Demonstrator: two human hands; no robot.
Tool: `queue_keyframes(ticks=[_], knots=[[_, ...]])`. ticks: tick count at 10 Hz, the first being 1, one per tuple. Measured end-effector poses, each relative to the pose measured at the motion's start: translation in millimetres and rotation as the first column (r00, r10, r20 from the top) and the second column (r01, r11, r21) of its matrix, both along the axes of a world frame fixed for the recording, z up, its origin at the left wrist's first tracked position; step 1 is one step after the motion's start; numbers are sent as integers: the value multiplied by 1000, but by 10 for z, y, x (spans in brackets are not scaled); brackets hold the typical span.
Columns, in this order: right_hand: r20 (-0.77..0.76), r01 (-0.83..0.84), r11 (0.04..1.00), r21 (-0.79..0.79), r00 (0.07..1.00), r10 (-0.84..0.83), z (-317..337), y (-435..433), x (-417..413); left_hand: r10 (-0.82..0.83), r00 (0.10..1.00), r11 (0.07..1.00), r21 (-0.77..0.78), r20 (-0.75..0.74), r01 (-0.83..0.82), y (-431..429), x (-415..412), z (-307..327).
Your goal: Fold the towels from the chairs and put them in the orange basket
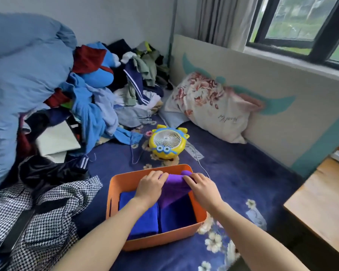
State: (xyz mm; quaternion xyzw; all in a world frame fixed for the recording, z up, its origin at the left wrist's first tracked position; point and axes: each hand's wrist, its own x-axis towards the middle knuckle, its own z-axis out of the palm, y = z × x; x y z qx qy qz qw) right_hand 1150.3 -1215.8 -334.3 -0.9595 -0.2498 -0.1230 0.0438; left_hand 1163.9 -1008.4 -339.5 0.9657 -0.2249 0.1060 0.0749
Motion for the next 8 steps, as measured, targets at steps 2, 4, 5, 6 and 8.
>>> queue_keyframes(ticks=[2, 4, 5, 6, 8], knots=[[-213, -154, 963, -222, 971, 106, -800, -188, 339, 119, 912, 989, 126, -393, -75, -173, -34, -786], [-534, -154, 930, -333, 844, -52, -1488, -279, 243, 310, 624, 950, 265, -718, -166, -107, -473, -1223], [-552, -214, 897, -386, 833, -39, -1243, -201, 330, 378, 579, 926, 294, -722, -239, 69, -533, -1190], [-577, -197, 917, -348, 816, -43, -1056, -124, 457, 428, 559, 902, 292, -710, -319, 225, -572, -1075], [-557, -219, 918, -329, 831, -1, -742, 134, 481, 478, 576, 863, 231, -663, -450, 430, -743, -884]])
